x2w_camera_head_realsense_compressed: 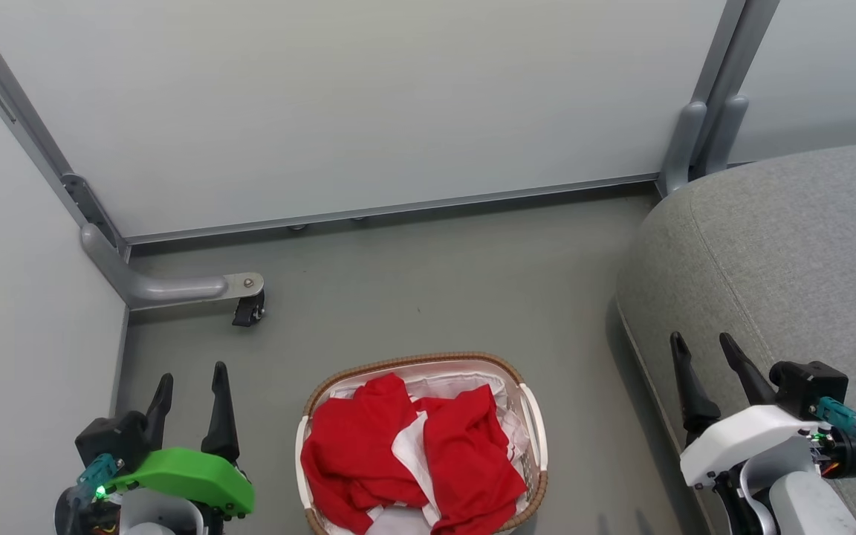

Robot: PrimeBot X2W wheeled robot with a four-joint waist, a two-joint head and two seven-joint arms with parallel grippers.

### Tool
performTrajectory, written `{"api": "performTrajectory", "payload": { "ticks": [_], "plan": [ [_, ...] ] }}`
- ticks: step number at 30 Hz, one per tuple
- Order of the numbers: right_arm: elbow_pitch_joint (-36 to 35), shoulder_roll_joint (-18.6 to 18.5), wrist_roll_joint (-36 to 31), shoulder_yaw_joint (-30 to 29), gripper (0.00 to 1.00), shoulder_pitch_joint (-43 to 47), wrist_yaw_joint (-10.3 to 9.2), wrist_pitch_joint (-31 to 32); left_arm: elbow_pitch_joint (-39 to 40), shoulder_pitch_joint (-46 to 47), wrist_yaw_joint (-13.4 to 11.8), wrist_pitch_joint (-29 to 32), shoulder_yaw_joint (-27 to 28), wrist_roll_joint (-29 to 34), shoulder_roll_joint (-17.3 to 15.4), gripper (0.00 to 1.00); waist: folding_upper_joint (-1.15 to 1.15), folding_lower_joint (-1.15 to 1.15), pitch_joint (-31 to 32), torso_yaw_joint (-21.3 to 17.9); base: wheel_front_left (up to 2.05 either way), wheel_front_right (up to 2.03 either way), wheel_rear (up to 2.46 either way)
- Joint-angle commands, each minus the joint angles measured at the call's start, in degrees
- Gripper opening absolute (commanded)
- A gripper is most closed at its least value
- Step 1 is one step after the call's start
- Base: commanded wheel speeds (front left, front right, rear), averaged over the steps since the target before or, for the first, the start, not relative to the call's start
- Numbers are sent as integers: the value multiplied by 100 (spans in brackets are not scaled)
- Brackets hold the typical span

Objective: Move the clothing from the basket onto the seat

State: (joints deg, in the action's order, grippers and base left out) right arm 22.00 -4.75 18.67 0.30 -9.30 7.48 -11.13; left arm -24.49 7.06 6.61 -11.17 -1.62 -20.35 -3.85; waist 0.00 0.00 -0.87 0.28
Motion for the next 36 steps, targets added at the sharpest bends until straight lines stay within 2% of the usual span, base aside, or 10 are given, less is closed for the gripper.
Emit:
{"api": "performTrajectory", "payload": {
  "ticks": [1,12,27,36],
  "plan": [
    [5,-30,-145,-16,100,-114,2,-54,12,2,30,-50,23,163,11,100,0,0,1,-1,0,0,0],
    [118,5,-659,-89,100,-109,1,-185,-20,-63,81,-185,123,488,71,100,0,0,23,-8,0,0,0],
    [236,87,-1240,-122,100,-75,1,-339,-117,-119,92,-334,-150,779,86,100,0,0,11,-23,0,0,0],
    [54,86,-1500,-20,100,-320,1,-414,-149,91,94,-412,-308,912,86,100,0,0,-469,-232,0,0,0]
  ]
}}
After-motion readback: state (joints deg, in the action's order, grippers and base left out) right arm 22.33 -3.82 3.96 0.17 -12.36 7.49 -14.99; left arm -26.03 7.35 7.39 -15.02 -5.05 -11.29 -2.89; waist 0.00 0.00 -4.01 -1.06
